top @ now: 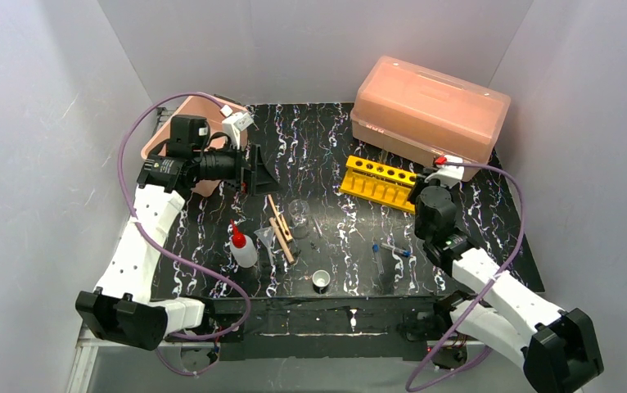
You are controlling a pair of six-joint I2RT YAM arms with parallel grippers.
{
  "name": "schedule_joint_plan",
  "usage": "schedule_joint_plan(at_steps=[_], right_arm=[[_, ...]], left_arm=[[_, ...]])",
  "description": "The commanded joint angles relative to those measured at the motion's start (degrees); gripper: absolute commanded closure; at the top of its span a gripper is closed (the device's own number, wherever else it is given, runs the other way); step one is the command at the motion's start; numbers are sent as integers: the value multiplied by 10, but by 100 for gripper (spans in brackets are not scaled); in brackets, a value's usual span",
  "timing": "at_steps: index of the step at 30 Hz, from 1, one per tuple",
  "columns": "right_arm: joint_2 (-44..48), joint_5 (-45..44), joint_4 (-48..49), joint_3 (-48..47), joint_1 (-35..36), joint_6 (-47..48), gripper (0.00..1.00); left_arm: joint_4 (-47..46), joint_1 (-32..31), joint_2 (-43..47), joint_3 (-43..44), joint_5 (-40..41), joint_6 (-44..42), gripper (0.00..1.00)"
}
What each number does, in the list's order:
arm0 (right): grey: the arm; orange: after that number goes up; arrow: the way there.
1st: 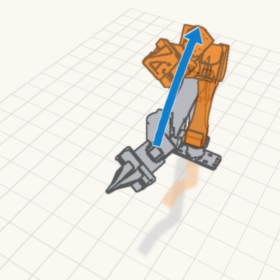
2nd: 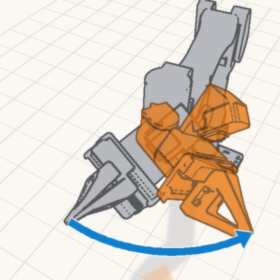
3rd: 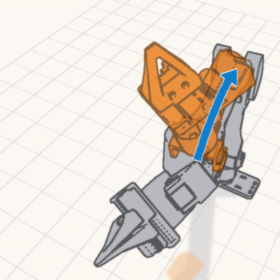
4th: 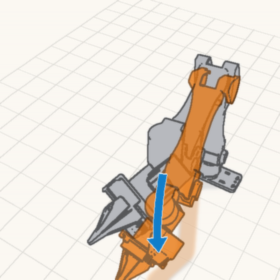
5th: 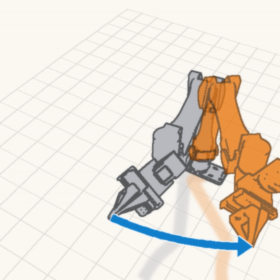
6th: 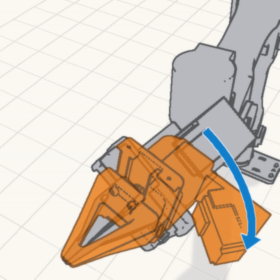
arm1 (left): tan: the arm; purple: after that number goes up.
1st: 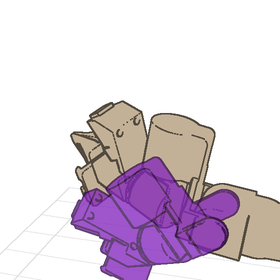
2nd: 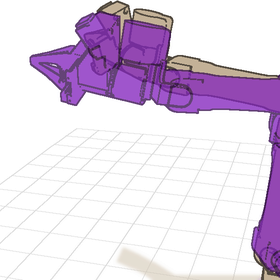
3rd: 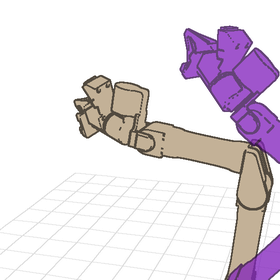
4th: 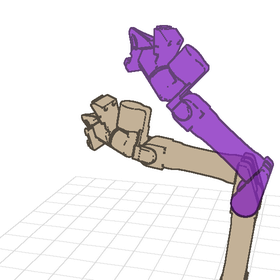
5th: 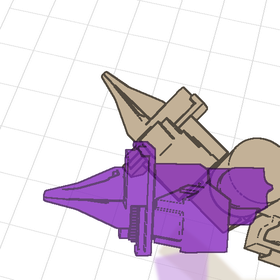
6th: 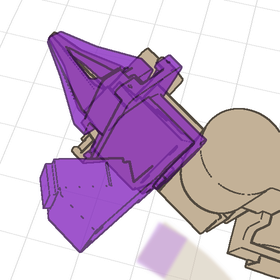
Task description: Organize the chemistry lab equipment
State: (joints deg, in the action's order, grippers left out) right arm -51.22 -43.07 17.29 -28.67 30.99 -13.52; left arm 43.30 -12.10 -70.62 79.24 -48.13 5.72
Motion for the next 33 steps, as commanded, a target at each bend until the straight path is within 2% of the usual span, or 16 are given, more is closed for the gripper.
schedule_joint_plan(at_steps=[1, 8, 13, 17, 33], right_arm=[[-27, 18, 84, 7, -32, 1, 99], [-88, 72, 168, 19, -50, 19, 99], [-134, 142, 238, 20, -52, 31, 99], [-155, 169, 259, 16, -52, 35, 99], [-163, 172, 234, 21, -52, 58, 99]], left_arm=[[26, 2, 3, 12, 15, -50, 2], [22, 1, -9, 0, 7, -55, 2], [28, 1, -13, -6, -2, -78, 2], [33, 1, -10, -13, 2, -92, 2], [31, 1, -13, -17, 19, -90, 2]])
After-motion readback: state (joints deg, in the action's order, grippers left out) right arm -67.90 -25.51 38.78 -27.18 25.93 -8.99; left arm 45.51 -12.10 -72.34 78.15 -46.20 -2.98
